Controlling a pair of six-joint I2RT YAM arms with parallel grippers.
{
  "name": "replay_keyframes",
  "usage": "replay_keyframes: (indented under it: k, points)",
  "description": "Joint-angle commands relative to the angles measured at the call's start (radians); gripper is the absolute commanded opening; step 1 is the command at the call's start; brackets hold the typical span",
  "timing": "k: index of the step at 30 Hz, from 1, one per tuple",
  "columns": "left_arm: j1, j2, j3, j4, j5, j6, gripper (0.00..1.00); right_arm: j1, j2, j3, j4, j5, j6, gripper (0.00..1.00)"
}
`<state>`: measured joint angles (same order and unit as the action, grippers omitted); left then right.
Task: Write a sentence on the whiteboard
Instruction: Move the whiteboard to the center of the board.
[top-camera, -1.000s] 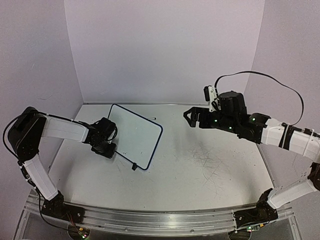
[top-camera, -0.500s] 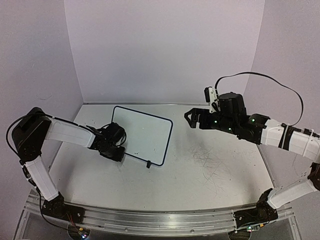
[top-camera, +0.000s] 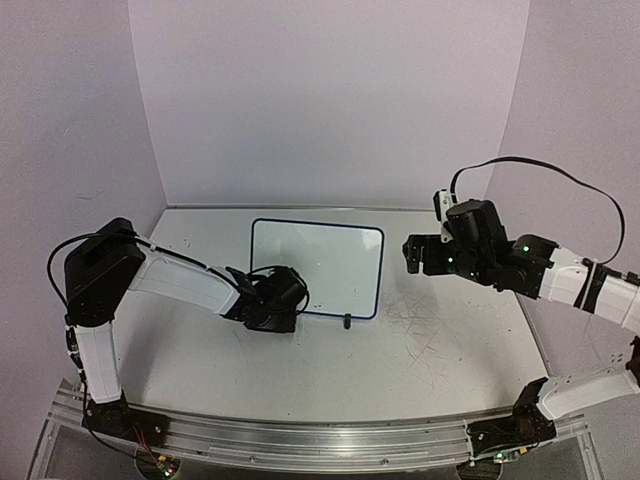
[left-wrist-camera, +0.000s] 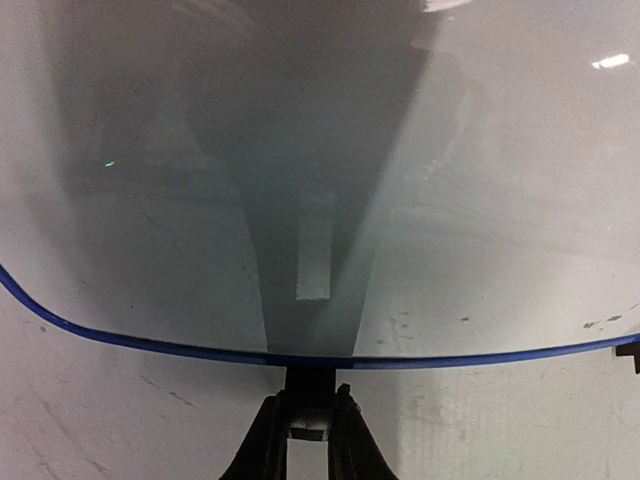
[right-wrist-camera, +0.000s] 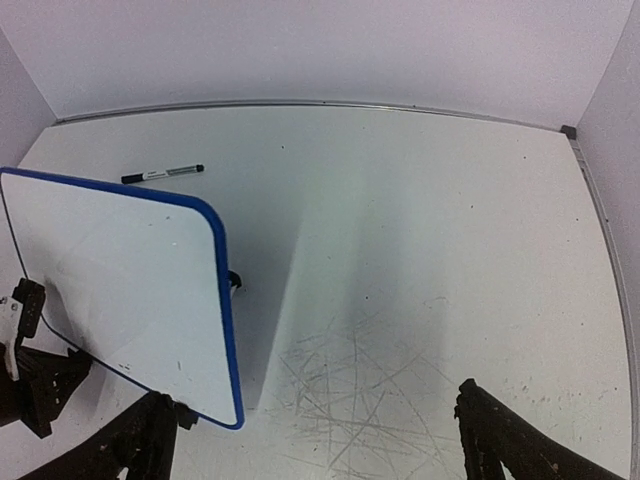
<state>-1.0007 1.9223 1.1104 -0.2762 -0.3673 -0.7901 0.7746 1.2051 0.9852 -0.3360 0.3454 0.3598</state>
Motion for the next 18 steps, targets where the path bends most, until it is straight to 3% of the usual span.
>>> replay_keyframes:
  k: [1,8,14,18]
  points:
    - [-0.057,0.051,0.088,0.051,0.064,-0.055,0.02,0.066,-0.001,0.016,-0.076,-0.012,0.055,0.98]
    - [-0.097,-0.026,0.059,0.058,0.062,0.006,0.44,0.130,0.054,-0.009,-0.035,-0.155,0.207,0.95]
    - [-0.102,-0.216,-0.076,0.089,0.043,0.042,0.60,0.221,0.200,0.004,-0.002,-0.174,0.285,0.94]
    - [-0.098,-0.376,-0.154,0.100,0.021,0.116,0.66,0.239,0.328,0.026,0.023,-0.188,0.352,0.85]
